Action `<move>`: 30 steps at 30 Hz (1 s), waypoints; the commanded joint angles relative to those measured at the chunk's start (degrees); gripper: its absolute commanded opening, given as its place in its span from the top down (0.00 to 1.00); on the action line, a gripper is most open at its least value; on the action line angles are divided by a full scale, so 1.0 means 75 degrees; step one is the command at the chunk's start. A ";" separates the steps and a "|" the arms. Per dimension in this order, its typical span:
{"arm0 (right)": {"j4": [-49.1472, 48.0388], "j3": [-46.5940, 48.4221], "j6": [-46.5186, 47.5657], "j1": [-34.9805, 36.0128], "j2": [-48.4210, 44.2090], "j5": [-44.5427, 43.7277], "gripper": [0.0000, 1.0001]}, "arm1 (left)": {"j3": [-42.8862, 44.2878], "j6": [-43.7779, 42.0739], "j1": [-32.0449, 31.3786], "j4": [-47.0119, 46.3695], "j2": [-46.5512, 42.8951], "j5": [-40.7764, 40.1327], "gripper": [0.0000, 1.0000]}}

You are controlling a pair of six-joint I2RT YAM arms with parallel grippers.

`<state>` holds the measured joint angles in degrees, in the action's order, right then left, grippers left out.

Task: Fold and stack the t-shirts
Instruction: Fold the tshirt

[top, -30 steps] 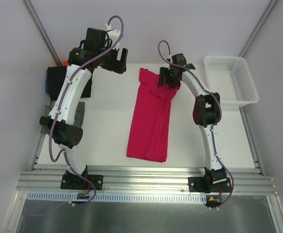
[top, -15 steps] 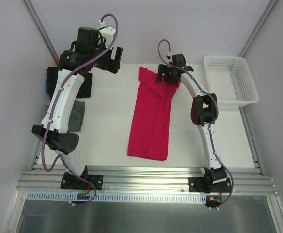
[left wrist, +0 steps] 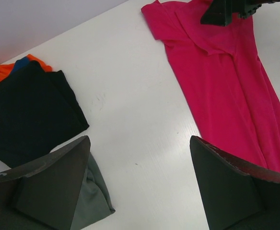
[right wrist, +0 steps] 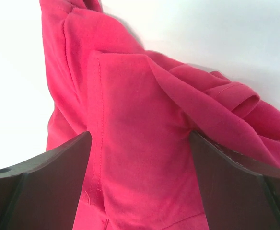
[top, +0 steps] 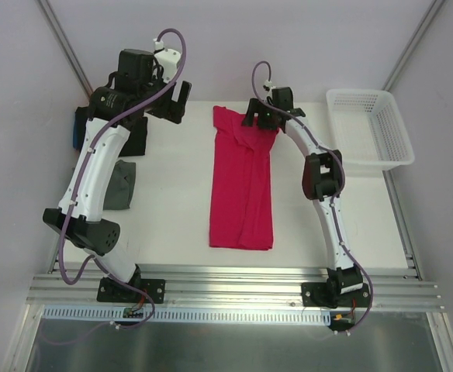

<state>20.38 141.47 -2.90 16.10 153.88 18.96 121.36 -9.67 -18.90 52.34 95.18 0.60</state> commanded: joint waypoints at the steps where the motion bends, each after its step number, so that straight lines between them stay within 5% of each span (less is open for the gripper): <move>1: -0.0491 0.0380 -0.0305 0.0209 0.0013 0.0390 0.13 | -0.0138 -0.0105 0.0000 -0.0111 -0.0420 -0.0244 0.14; 12: -0.0550 0.0298 -0.0317 0.0175 -0.0384 0.0577 0.13 | -0.0408 -0.0070 0.0000 -0.0088 -0.0585 -0.0303 0.13; 21: 0.0211 -0.2090 0.0174 -0.0610 -0.3850 0.0589 0.14 | -0.1977 0.1112 0.0070 -0.0041 -0.1065 -0.0830 0.03; 25: 0.1939 -0.3520 0.0819 -0.0623 -0.5258 0.0974 0.14 | -0.2667 0.1886 0.0257 0.0287 -0.0902 -0.0106 0.03; 30: 0.4416 -0.5555 0.0784 -0.0623 -0.6021 0.2262 0.20 | -0.3957 0.2742 0.0340 0.0510 -0.0796 0.2093 0.13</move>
<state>36.42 108.40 1.13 10.04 108.44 28.12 96.07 4.45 -16.73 53.41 88.92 4.40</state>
